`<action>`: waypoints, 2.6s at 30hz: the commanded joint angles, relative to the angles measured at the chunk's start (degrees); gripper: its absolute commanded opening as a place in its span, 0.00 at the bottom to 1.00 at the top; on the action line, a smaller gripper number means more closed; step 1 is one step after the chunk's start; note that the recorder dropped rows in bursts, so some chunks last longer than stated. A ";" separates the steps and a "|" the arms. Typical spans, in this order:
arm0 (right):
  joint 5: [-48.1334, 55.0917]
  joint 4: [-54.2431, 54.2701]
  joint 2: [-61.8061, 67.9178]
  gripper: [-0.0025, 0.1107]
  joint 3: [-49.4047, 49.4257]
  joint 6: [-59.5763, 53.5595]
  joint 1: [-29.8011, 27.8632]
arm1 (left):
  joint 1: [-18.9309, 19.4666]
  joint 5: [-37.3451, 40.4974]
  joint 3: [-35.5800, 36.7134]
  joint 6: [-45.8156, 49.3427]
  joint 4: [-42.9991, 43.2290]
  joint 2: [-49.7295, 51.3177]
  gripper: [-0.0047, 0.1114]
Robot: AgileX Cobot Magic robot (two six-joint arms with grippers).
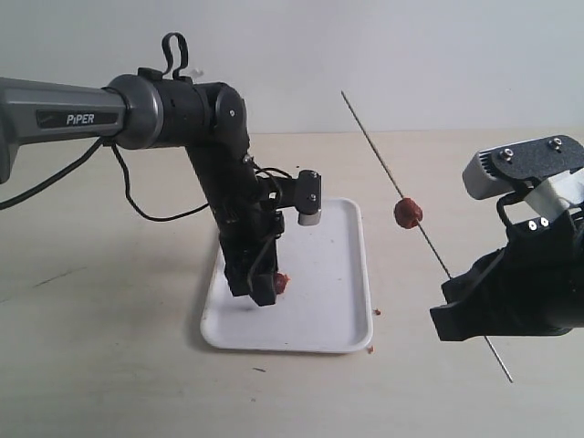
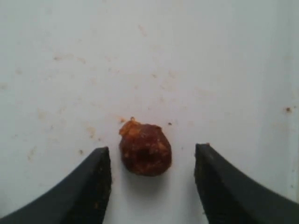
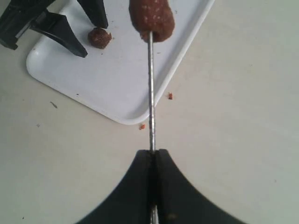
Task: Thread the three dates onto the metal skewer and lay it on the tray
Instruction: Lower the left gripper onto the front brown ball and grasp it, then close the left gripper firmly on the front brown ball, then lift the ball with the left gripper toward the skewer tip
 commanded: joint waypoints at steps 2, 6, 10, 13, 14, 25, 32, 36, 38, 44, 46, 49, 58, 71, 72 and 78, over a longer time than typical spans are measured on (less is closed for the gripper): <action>-0.61 -0.30 -0.14 0.02 0.01 -0.08 -0.31 | -0.01 -3.80 0.21 -0.33 -0.27 -0.32 0.51; -0.61 -0.30 -0.14 0.02 0.01 -0.08 -0.31 | -0.01 -2.37 0.21 -0.33 -0.27 0.98 0.51; -0.61 -0.30 -0.14 0.02 0.01 -0.08 -0.31 | -0.01 -2.37 0.21 -0.41 -0.13 1.43 0.50; -0.61 -0.30 -0.14 0.02 0.01 -0.08 -0.31 | -0.01 -2.37 0.21 -0.41 -0.04 1.43 0.50; -0.49 -0.30 -0.17 0.02 0.01 -0.08 -0.31 | -0.01 -2.20 0.21 -0.41 -0.04 1.43 0.48; -0.72 -0.30 -0.17 0.02 0.01 0.04 -0.31 | -0.01 -0.53 0.21 -0.27 1.33 1.43 0.37; -0.72 -0.30 -0.17 0.02 0.01 0.04 -0.31 | -0.01 -0.43 0.21 -0.27 1.44 1.43 0.37; -0.72 -0.30 -0.17 0.02 0.01 0.04 -0.31 | -0.01 -0.43 0.21 -0.27 1.68 1.43 0.37; -0.72 -0.30 -0.17 0.02 0.01 0.04 -0.31 | -0.01 -0.43 0.21 -0.27 1.68 1.43 0.37; -0.72 -0.30 -0.17 0.02 0.01 0.04 -0.31 | -0.01 -0.43 0.21 -0.27 1.92 1.43 0.37; -0.72 -0.30 -0.17 0.02 0.01 0.04 -0.31 | -0.01 -0.43 0.21 -0.27 2.20 1.43 0.37; -0.72 -0.30 -0.17 0.02 0.01 0.04 -0.31 | -0.01 -0.43 0.21 -0.27 2.20 1.43 0.37; -0.72 -0.30 -0.17 0.02 0.01 0.04 -0.31 | -0.01 -0.43 0.21 -0.27 2.31 1.43 0.34; 1.09 -3.06 -0.17 0.02 0.01 6.39 -0.31 | -0.01 0.06 -1.81 -7.46 -3.38 0.42 0.34; 1.23 -4.61 -0.17 0.02 0.01 8.07 -0.31 | -0.01 0.19 -1.90 -9.62 -3.89 -0.02 0.34; 4.93 -14.64 -0.17 0.02 0.01 19.08 -0.31 | -0.01 1.95 -1.90 -22.16 -5.66 -2.99 0.34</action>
